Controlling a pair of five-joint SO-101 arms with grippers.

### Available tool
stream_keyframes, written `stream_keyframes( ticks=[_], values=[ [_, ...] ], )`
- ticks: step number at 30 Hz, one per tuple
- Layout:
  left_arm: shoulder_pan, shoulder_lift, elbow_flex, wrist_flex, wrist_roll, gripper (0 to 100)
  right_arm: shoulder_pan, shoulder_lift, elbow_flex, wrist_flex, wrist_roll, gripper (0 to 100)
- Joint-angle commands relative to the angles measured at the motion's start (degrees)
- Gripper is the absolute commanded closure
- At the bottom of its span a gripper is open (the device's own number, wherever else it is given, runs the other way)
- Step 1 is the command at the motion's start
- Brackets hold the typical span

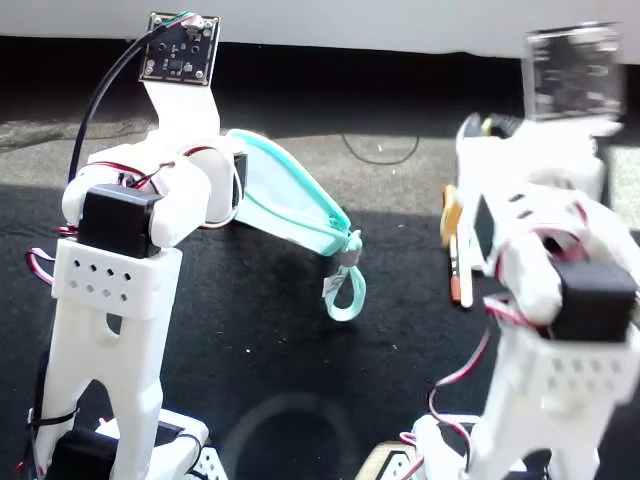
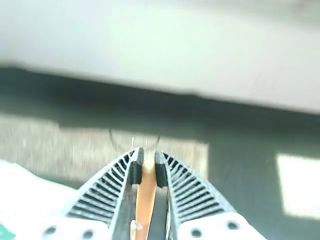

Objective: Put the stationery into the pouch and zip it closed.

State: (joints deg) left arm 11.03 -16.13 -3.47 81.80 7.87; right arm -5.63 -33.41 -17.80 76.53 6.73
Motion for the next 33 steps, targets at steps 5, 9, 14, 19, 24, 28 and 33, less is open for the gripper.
stream_keyframes(
  ticks=[5,9,14,19,24,28,33],
  values=[
    [0.22,1.01,2.07,-0.09,0.18,99,-5.41,-1.54,-21.41,-5.85,-10.37,99.3],
    [0.22,1.01,2.07,-0.09,0.18,99,-15.08,-1.54,-23.34,-6.64,-12.84,99.3],
    [0.22,1.01,2.07,-0.09,0.18,99,-25.01,0.66,-22.02,-5.67,-12.57,99.3],
    [0.13,1.01,1.54,-0.09,0.18,99,-26.24,4.79,-17.27,-4.18,-12.66,99.3],
    [0.13,1.01,1.63,-0.70,0.18,99,-26.24,6.90,-13.14,-4.44,-12.75,99.3],
    [0.13,1.01,1.45,-1.41,0.18,99,-27.38,8.22,-8.04,-5.76,-12.75,99.3],
    [0.13,1.01,1.36,-1.85,0.26,99,-27.47,8.48,0.22,-11.82,-12.48,99.3]
  ],
)
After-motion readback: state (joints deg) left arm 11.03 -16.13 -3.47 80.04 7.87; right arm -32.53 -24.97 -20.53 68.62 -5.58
